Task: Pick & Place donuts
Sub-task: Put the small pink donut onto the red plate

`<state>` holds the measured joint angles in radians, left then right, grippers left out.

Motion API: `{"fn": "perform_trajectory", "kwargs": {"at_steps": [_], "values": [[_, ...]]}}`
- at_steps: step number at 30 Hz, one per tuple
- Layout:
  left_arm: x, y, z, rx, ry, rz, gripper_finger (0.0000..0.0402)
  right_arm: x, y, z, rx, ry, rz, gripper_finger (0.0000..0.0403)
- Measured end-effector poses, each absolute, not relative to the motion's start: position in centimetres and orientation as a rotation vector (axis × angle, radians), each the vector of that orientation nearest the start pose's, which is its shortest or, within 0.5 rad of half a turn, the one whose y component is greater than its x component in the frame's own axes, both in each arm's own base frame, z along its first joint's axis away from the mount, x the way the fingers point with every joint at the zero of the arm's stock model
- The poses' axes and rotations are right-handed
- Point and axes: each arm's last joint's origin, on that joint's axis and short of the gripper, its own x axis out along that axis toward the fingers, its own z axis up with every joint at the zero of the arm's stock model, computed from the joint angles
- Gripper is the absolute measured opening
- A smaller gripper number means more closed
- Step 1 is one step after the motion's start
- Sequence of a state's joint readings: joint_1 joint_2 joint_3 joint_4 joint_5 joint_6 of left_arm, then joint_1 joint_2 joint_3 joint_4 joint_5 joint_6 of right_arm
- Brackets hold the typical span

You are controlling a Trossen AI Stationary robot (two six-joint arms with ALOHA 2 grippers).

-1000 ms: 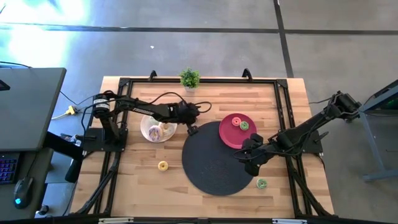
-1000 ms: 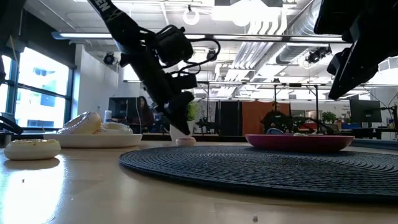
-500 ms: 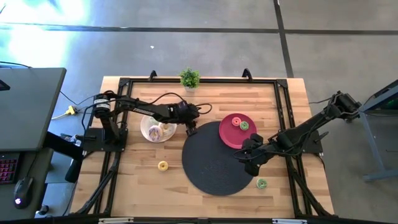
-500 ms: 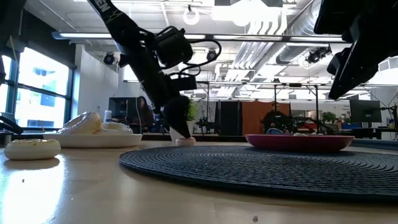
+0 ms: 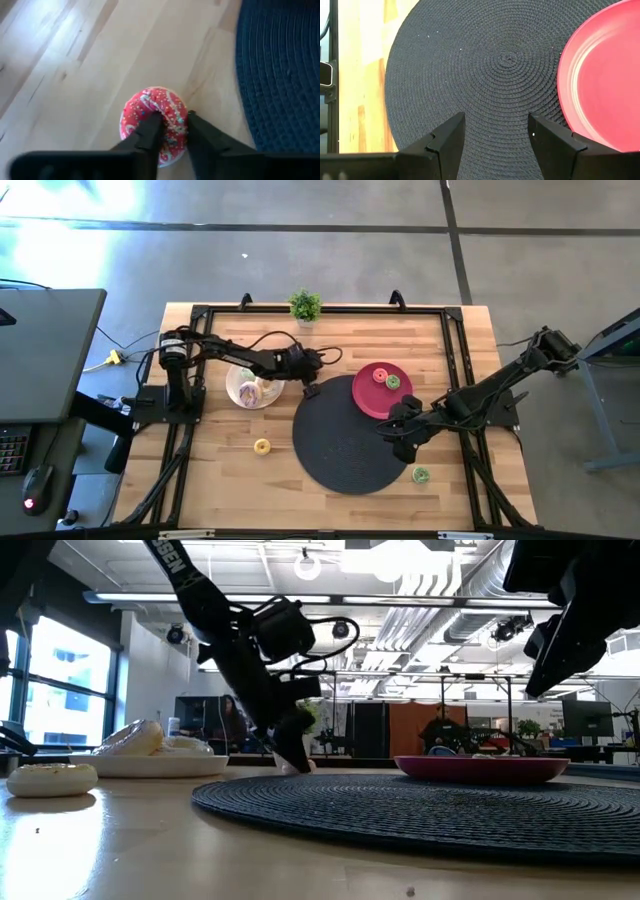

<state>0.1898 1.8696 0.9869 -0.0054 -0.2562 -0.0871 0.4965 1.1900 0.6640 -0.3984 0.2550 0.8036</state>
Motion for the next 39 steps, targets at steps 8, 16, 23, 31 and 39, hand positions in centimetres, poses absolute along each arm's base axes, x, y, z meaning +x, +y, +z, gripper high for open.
{"fn": "perform_trajectory", "kwargs": {"at_steps": [8, 16, 23, 31, 39], "values": [[38.2, 5.9, 16.9, -0.223, 0.674, 0.236, 0.0025, 19.9, 9.9, 20.1, 0.409, 0.879, -0.135, 0.0204], [41.1, -0.4, 17.0, -0.02, 0.516, 0.091, 0.0008, 19.9, 9.9, 20.1, 0.409, 0.879, -0.135, 0.0204], [44.3, 0.5, 16.1, -0.018, 0.443, 0.15, 0.0028, 19.9, 9.9, 20.1, 0.411, 0.876, -0.133, 0.0204], [48.0, 2.5, 14.6, -0.042, 0.507, 0.127, 0.0066, 19.9, 9.9, 20.1, 0.413, 0.877, -0.13, 0.0204], [47.9, 3.6, 13.5, -0.034, 0.638, 0.206, 0.0139, 19.9, 9.9, 20.2, 0.414, 0.877, -0.128, 0.0204]]}}
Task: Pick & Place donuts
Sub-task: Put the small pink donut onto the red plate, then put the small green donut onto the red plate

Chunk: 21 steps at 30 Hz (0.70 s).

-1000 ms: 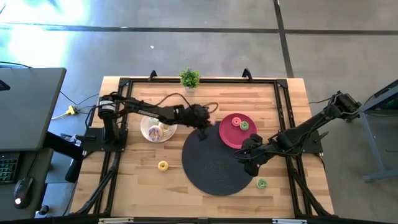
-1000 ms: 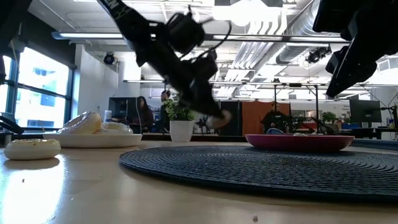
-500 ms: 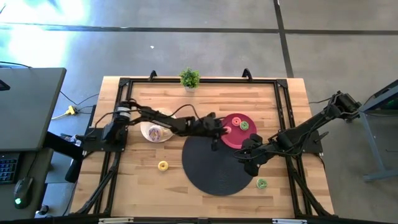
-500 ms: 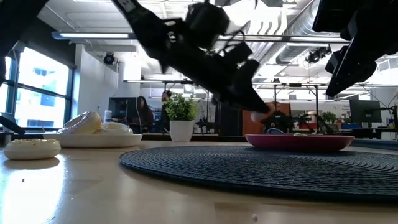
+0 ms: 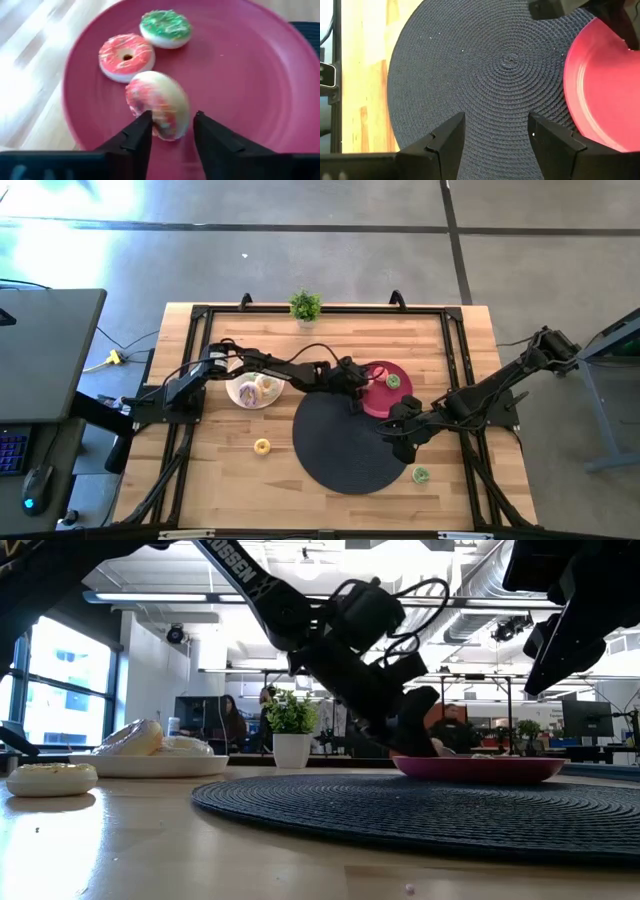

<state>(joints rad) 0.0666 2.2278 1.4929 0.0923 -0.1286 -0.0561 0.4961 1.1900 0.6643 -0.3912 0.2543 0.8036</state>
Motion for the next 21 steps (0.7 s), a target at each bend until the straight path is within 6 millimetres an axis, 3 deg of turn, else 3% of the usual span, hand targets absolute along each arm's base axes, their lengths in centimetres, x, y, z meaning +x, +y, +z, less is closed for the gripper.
{"fn": "perform_trajectory", "kwargs": {"at_steps": [3, 7, 15, 21], "values": [[47.8, 3.6, 13.4, -0.029, 0.655, 0.216, 0.0169, 19.9, 10.0, 20.1, 0.425, 0.894, -0.104, 0.0204], [47.7, 2.8, 14.7, -0.023, 0.639, 0.175, 0.0192, 19.7, 10.5, 20.2, 0.466, 0.948, -0.007, 0.0204], [46.9, 1.0, 18.4, 0.108, 0.602, 0.177, 0.0195, 18.4, 12.3, 20.0, 0.587, 1.078, 0.081, 0.0204], [44.2, 1.1, 21.8, 0.113, 0.735, 0.175, 0.0195, 16.2, 13.4, 19.3, 0.608, 1.239, 0.012, 0.0204]]}}
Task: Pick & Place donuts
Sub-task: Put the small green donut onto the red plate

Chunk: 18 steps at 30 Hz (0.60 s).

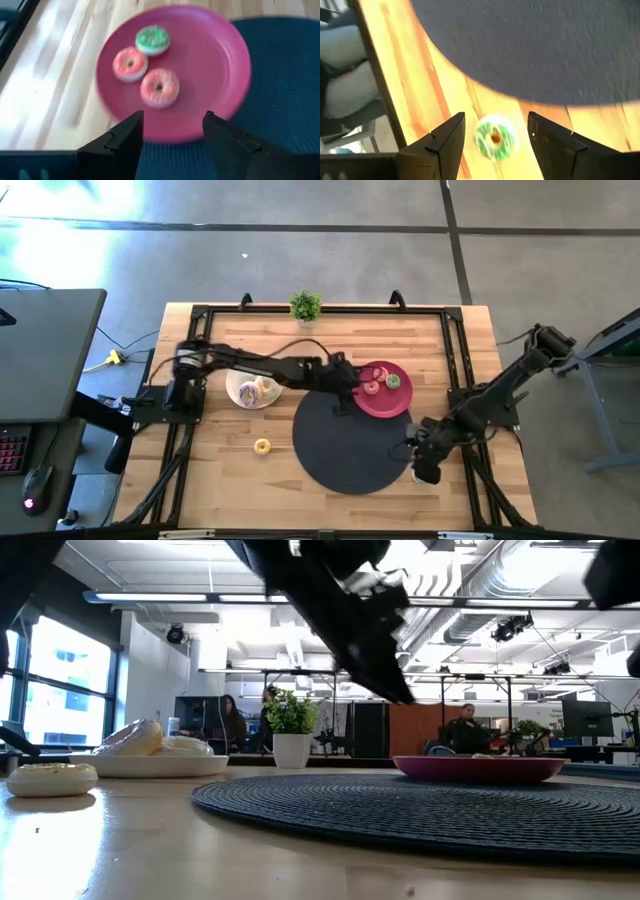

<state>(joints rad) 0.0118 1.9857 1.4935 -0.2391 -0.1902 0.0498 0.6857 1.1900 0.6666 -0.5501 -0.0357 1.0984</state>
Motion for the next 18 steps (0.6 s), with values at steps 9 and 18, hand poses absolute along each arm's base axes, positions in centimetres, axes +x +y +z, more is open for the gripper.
{"fn": "perform_trajectory", "kwargs": {"at_steps": [9, 18], "values": [[36.1, 0.9, 31.4, 0.066, 0.822, 0.144, 0.0195, 14.9, 15.4, 18.2, 0.65, 1.339, -0.03, 0.0204], [25.4, 0.0, 38.3, -0.065, 0.871, 0.171, 0.0195, 15.7, 16.9, 14.4, 0.545, 1.439, -0.108, 0.0204]]}}
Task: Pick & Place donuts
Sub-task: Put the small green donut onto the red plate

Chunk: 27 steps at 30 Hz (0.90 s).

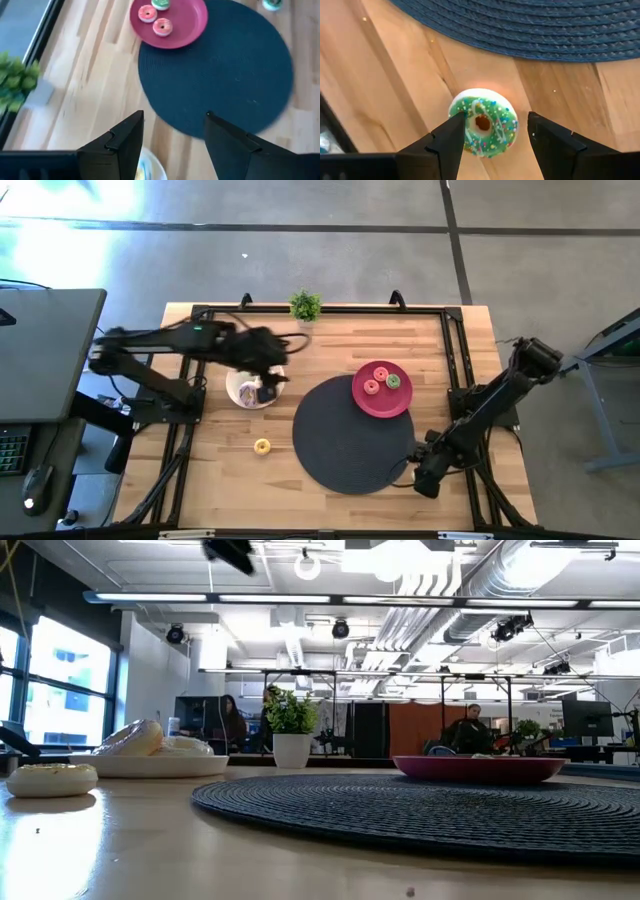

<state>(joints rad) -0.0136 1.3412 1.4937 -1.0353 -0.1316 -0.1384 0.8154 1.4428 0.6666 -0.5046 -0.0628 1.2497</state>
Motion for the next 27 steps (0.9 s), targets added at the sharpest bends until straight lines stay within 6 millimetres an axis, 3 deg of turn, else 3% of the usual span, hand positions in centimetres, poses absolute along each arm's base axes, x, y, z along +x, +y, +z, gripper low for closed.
{"fn": "perform_trajectory", "kwargs": {"at_steps": [5, 9, 16, 23, 27], "values": [[21.2, -1.6, 40.1, -0.083, 0.815, 0.262, 0.0195, 15.9, 17.2, 13.8, 0.541, 1.452, -0.119, 0.0198], [18.9, -3.2, 39.2, -0.082, 0.788, 0.272, 0.0195, 16.0, 17.3, 13.8, 0.559, 1.447, -0.1, 0.015], [16.5, -5.0, 34.0, -0.123, 0.852, 0.326, 0.0195, 16.9, 17.7, 14.1, 0.625, 1.38, -0.036, 0.0016], [15.3, -6.1, 26.9, -0.191, 0.918, 0.39, 0.0195, 19.9, 16.8, 15.6, 0.541, 0.967, -0.042, 0.0032], [15.5, -6.7, 23.8, -0.221, 0.894, 0.366, 0.0195, 22.3, 14.4, 16.6, 0.359, 0.655, -0.251, 0.0012]]}}
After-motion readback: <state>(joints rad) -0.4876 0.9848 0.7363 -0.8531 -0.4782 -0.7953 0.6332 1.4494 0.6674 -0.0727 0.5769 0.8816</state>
